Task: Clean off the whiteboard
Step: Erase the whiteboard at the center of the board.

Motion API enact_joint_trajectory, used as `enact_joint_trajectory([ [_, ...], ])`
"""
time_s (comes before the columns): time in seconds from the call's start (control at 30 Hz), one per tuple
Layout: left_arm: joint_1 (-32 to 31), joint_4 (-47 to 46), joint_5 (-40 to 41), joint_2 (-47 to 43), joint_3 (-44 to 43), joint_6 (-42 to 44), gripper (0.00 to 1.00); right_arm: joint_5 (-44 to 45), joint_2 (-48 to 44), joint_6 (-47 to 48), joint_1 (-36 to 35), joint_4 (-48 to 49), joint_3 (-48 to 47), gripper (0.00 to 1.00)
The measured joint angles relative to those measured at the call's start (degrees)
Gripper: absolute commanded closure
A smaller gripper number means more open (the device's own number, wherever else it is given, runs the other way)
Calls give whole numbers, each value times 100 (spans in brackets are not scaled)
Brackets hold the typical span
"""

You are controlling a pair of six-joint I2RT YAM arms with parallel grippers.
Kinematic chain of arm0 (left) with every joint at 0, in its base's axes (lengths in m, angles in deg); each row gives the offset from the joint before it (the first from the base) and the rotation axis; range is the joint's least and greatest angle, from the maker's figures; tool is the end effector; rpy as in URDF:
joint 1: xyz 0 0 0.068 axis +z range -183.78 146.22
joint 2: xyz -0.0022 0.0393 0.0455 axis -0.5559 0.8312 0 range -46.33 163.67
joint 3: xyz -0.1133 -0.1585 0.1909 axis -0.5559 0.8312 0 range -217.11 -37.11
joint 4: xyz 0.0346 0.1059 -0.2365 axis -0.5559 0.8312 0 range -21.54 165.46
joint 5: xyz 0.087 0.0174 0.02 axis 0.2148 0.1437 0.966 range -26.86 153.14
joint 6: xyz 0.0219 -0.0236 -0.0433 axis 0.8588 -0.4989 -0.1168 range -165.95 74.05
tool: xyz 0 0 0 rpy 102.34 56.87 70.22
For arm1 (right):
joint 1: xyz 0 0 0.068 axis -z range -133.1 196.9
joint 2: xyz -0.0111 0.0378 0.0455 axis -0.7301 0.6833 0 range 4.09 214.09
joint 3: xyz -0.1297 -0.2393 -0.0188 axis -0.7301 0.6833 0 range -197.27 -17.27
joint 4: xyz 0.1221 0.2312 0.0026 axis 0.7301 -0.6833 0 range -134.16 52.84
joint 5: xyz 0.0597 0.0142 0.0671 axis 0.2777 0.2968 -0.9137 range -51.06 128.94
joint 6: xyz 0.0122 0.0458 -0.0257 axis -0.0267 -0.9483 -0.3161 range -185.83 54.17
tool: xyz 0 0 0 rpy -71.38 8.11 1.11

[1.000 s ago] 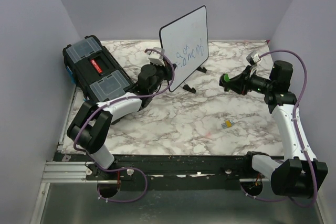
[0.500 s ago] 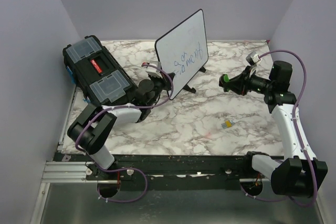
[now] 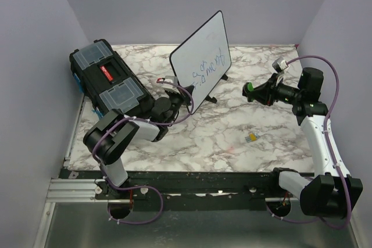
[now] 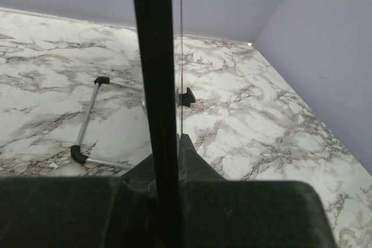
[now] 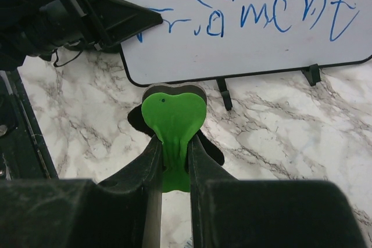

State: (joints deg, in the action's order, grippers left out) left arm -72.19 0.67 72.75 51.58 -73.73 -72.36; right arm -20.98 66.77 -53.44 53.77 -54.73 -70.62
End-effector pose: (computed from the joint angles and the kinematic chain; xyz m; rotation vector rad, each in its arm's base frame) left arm 0.2663 -0.2035 0.2013 0.0163 1.5094 -0.7961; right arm 0.2344 0.0029 0.3261 -0.7115 1.7393 0.8248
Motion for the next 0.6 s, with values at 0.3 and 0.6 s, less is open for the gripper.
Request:
enact_joint_trajectory([
  [0.3,-164,-702,330,284,363,-313,99,-13,2,0,0,0,0,99],
  [0.6,-350,-953,422,647,533,-575,86,-44,17,0,0,0,0,99],
])
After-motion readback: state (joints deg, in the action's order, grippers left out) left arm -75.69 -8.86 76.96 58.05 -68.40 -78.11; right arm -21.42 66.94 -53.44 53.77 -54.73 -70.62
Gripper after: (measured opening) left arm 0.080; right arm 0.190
